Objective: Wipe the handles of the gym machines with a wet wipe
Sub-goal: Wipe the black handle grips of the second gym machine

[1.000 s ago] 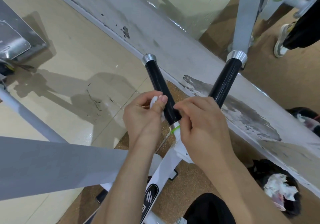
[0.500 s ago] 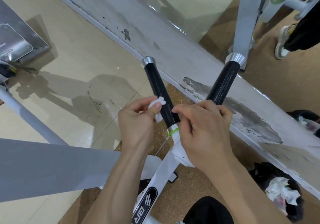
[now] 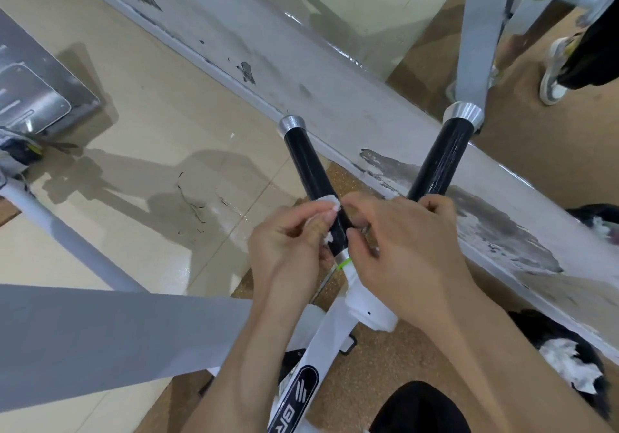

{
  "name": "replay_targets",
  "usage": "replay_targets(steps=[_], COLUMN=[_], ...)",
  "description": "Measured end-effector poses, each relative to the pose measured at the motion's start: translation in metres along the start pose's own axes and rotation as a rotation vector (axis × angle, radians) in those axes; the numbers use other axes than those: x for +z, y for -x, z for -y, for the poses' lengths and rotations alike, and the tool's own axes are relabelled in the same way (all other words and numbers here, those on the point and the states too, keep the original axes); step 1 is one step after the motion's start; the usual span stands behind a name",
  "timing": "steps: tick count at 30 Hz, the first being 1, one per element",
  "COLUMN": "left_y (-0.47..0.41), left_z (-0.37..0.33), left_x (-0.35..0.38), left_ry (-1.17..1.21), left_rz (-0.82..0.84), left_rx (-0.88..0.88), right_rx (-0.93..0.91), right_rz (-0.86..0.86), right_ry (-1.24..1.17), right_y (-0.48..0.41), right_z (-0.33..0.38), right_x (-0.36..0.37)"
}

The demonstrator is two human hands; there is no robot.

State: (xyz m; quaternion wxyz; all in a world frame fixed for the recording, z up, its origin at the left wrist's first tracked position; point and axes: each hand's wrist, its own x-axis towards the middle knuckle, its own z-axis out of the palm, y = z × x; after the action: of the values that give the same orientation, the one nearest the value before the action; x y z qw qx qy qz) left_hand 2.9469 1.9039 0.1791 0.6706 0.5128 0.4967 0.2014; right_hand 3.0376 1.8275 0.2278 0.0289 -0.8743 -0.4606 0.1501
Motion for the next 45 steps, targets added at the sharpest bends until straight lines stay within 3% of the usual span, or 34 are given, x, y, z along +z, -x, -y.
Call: replay_targets(steps=[5, 10, 14, 19, 24, 29, 34, 39, 45], left_y=[-0.045, -0.020, -0.052, -0.019, -0.063, -0.045, -0.080, -0.055, -0.125], left_z=[-0.005, -0.006, -0.007, -0.005, -0.008, -0.005, -0.013, -0.004, -0.008], left_x=[0.002, -0.002, 0.000, -0.008, 0.002, -0.003, 0.005, -0.002, 0.008], left_ry=[-0.156, -0.129, -0.160, -0.056, -0.150, -0.136, -0.235, -0.121, -0.175], left_rz=[-0.077, 0.071, -0.047, 0.092, -0.100, 0.017, -0.138, 0.005, -0.183], left_rx=[0.105, 0.099, 0.138, 0.039, 0.131, 0.135, 0.204, 0.128, 0.184], right_rx=[-0.047, -0.041, -0.033, -0.051, -0.052, 0.049, 0.137, 0.207, 0.270], right_rz=[0.100, 0.082, 0.064, 0.105, 0.240, 0.296, 0.304, 0.332, 0.363], right_ry=[-0.018, -0.017, 0.009, -0.062, -0.183, -0.421, -0.482, -0.540, -0.660], right_y=[-0.015, -0.021, -0.022, -0.026, -0.055, -0.071, -0.083, -0.089, -0.093], right_z=[-0.004, -0.002, 0.001, 0.000, -0.004, -0.009, -0.007, -0.003, -0.002], right_x=[-0.006, -0.004, -0.003, -0.009, -0.011, -0.013, -0.003, -0.001, 0.002])
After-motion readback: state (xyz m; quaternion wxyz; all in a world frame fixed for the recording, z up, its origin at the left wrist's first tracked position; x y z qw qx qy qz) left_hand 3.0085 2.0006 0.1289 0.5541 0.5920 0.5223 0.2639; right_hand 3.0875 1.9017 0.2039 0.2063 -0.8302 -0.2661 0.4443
